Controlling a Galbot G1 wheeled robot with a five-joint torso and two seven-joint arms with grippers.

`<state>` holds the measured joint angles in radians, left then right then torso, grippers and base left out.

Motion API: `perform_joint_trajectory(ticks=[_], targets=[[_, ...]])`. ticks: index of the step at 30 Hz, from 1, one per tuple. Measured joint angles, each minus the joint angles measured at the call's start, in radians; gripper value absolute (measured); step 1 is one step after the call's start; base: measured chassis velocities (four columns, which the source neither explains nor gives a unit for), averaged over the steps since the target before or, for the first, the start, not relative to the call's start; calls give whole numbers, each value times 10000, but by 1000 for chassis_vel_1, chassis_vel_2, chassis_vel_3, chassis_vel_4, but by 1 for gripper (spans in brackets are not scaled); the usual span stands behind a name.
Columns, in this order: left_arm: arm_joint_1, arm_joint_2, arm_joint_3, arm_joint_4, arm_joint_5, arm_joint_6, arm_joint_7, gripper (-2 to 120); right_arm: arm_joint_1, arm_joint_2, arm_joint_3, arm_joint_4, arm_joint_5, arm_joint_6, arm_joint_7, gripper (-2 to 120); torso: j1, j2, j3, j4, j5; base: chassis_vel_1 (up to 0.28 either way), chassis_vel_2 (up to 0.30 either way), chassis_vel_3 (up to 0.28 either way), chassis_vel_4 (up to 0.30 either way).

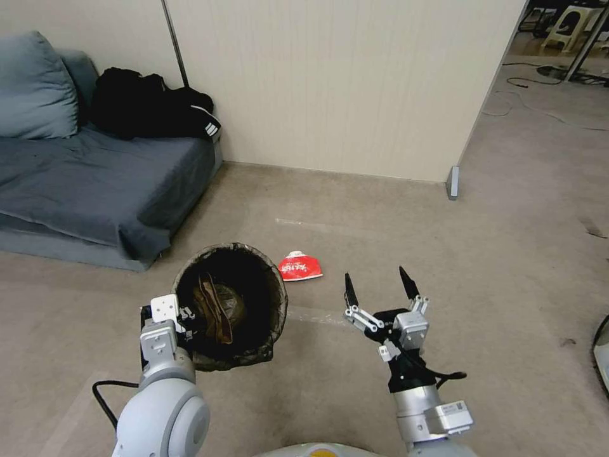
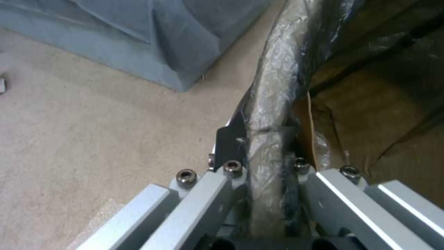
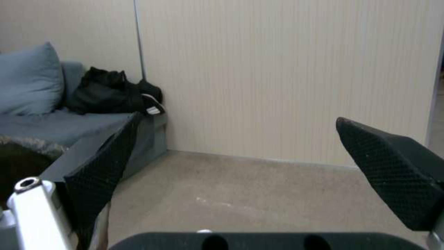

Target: Pick up the trash bin, then pick up the garbage from the floor and place it into the trash bin.

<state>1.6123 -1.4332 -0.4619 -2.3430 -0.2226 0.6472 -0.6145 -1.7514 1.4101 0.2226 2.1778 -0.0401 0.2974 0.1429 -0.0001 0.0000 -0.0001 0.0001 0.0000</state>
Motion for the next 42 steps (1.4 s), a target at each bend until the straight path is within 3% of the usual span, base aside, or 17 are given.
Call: perform_joint_trajectory(ticks=[42], targets=[[-75,-91,186,200,59,-250,316,0,921,58,267,-470,193,-87,18,100,1,0,1,-2,0,13,11,9,9]])
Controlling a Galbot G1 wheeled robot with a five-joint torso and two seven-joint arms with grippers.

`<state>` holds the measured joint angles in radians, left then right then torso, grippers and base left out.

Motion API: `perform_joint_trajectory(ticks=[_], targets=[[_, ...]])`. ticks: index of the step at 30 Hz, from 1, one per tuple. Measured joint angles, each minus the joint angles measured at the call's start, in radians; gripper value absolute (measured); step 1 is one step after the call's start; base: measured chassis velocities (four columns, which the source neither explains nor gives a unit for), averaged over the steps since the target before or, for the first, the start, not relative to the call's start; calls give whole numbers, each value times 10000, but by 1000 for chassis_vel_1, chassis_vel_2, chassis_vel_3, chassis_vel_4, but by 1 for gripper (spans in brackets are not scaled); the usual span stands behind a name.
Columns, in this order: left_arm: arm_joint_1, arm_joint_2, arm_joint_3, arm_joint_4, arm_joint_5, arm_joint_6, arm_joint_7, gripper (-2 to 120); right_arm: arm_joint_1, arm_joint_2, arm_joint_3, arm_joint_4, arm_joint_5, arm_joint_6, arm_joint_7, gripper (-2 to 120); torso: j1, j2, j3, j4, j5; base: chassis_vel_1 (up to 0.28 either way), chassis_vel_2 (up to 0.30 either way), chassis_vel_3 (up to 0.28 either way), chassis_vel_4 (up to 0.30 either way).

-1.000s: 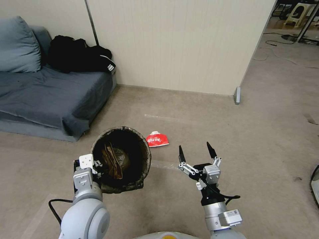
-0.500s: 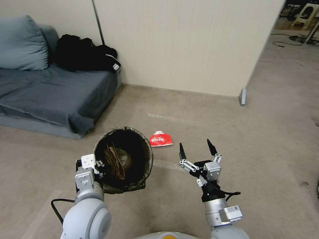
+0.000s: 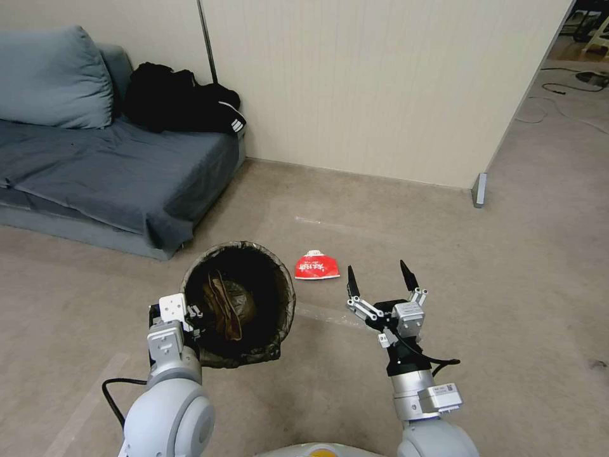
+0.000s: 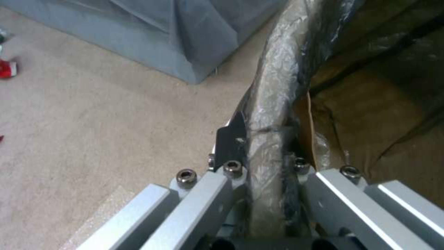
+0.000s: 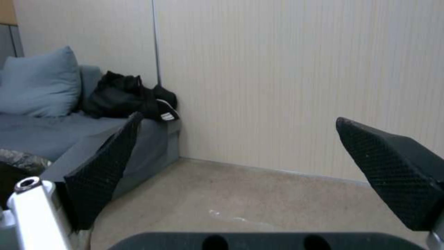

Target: Pick up the trash bin, then pick up the garbage from the floor and place it into the trash bin.

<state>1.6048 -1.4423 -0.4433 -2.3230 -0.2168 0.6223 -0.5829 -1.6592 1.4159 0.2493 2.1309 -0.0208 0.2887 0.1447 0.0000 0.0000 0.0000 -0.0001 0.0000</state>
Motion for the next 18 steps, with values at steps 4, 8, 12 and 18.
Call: perform_joint_trajectory(ticks=[4,8,12,18], targets=[[15,-3,1,-18,0,0,0,0,-3,11,-14,-20,7,-10,-8,100,-1,0,0,0,0,0,0,0,0],[35,-5,2,-35,0,0,0,0,-20,11,-29,-36,-10,12,-47,100,0,0,0,1,0,0,0,0,0],[44,-17,12,-63,0,0,-8,0,-55,8,-34,-33,-31,22,-62,100,-1,0,0,1,0,-24,20,30,-15],[45,-19,1,-101,-1,0,-28,0,-88,-3,-41,0,-50,26,-72,100,-1,0,0,0,-1,-119,119,117,-116]])
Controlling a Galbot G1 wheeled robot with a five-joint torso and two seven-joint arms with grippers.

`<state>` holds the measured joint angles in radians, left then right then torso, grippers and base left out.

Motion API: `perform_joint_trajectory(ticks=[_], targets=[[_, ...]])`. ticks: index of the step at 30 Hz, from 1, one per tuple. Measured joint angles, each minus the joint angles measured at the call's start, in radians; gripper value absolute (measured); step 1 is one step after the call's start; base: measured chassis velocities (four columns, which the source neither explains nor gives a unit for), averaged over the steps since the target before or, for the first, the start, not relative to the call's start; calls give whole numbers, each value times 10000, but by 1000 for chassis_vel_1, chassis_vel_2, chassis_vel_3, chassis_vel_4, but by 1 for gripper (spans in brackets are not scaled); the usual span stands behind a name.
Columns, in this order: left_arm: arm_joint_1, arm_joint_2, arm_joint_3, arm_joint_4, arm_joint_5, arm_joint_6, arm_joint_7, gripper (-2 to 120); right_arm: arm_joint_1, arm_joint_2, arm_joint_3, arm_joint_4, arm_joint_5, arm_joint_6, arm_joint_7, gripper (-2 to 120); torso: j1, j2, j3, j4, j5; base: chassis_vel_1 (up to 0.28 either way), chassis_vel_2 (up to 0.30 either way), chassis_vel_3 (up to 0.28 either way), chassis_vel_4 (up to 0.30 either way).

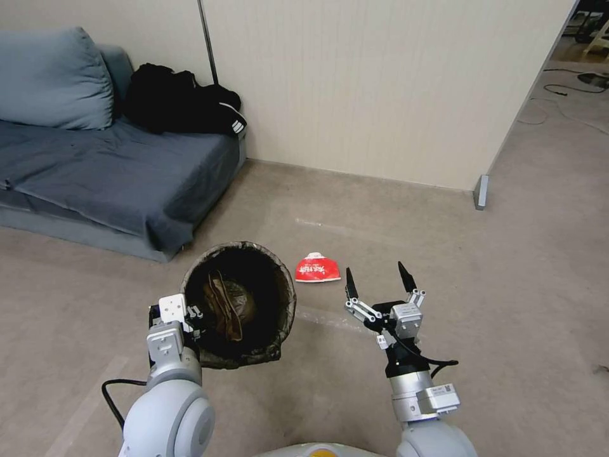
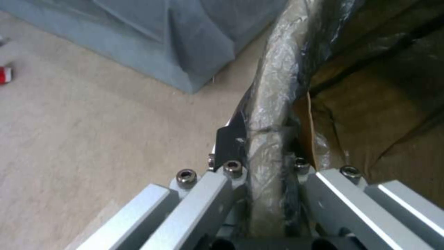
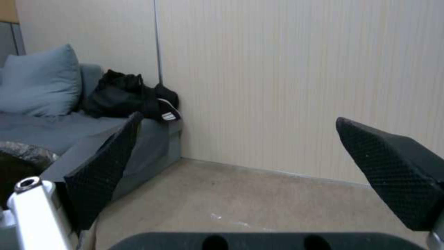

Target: Pick up the trash bin, then pick up the garbage from the floor and place it into the trash bin.

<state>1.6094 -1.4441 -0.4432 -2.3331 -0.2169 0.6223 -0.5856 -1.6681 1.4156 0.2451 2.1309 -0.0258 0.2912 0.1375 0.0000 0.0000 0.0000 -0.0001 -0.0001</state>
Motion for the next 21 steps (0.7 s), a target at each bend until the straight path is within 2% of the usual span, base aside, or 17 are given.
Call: perform_joint_trajectory(ticks=[9,21], targets=[[-13,1,-24,-16,-9,2,-36,0,86,6,-29,-71,-70,276,-182,100,2,0,2,-1,1,-173,166,163,-164],[-40,30,-18,-5,-105,41,-67,0,460,-149,-67,-241,-3,358,-354,100,0,0,0,-1,2,-17,21,13,-17]])
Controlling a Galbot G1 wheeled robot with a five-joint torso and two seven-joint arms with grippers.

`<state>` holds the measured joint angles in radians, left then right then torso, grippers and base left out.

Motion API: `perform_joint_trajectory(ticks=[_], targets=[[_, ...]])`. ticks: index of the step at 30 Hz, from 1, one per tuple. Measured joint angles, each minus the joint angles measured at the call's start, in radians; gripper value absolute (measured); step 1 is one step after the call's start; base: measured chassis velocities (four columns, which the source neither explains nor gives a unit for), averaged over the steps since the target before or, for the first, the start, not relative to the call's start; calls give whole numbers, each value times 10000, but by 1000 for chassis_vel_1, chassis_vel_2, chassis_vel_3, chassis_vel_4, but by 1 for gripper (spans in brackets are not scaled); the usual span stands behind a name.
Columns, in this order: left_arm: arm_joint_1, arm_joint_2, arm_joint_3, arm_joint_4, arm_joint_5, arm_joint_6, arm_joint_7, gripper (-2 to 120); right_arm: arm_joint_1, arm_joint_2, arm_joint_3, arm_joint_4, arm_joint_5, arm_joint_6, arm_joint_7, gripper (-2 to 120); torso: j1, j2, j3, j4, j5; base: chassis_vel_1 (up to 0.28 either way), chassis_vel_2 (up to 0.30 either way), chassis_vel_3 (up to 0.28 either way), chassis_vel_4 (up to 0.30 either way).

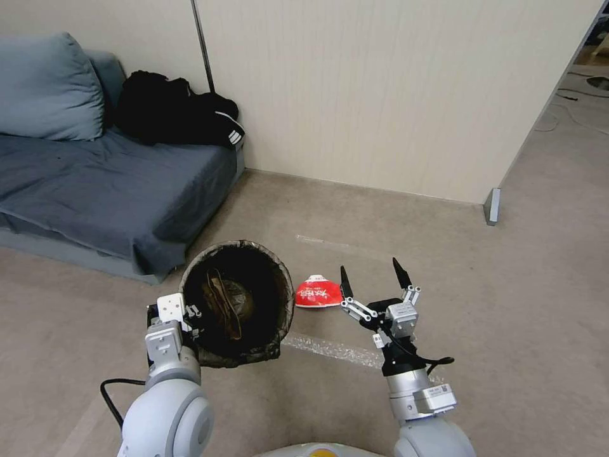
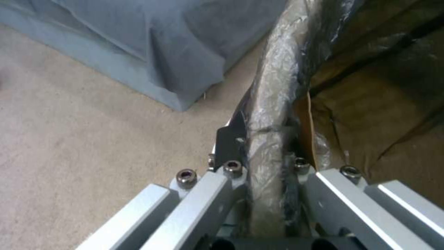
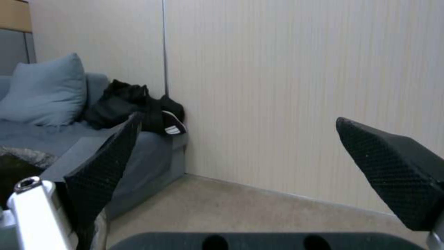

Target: Pick up the trash bin, then pick up the garbage from the floor and place it into the trash bin.

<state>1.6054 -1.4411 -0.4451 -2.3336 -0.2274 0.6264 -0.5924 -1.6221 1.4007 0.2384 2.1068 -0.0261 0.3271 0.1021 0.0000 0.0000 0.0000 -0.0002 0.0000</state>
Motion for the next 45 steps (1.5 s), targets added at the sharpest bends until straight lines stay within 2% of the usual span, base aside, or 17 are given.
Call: perform_joint_trajectory(ticks=[4,7,10,11,15,17,20,25,32,37,45], targets=[[8,51,-20,-15,-93,37,-73,0,693,-399,153,-255,273,-151,-117,100,1,0,0,3,0,0,0,0,0],[17,62,-28,-60,-150,63,-112,0,1500,-833,281,-806,573,-238,-377,100,0,0,0,3,0,0,0,0,0],[35,57,-65,-93,-153,69,-131,0,2637,-1547,246,-1895,1046,-487,-1079,100,0,0,1,3,2,0,0,0,0],[35,57,-65,-93,-153,69,-131,0,2637,-1547,246,-1895,1046,-487,-1079,100,0,0,1,3,2,0,0,0,0],[52,42,-120,-106,-148,78,-138,0,4309,-2600,-357,-3458,1542,-887,-2568,100,1,0,1,3,0,0,0,0,0],[51,39,-126,-106,-147,79,-139,0,4557,-2707,-471,-3736,1550,-900,-2736,100,1,-1,1,3,0,0,0,0,0],[70,-27,-152,-106,-109,81,-147,0,5853,-3011,-1247,-5376,1587,-933,-3477,100,0,0,1,4,1,0,0,0,0],[87,-96,-150,-76,-32,81,-151,0,6578,-2915,-1885,-6529,1618,-935,-3887,100,1,-1,1,2,0,0,0,0,0],[114,-165,-134,-35,49,68,-150,0,7397,-2096,-2740,-8637,1575,-1074,-3943,100,0,-1,1,2,0,0,0,0,0],[132,-165,-136,-35,55,50,-151,0,7768,-1559,-2814,-10041,1615,-1194,-3754,100,0,-1,1,2,-1,0,0,0,0],[137,-164,-104,-35,71,35,-151,0,7956,-1060,-2707,-11119,2091,-1529,-3608,100,0,-1,0,2,-2,0,0,0,0]])
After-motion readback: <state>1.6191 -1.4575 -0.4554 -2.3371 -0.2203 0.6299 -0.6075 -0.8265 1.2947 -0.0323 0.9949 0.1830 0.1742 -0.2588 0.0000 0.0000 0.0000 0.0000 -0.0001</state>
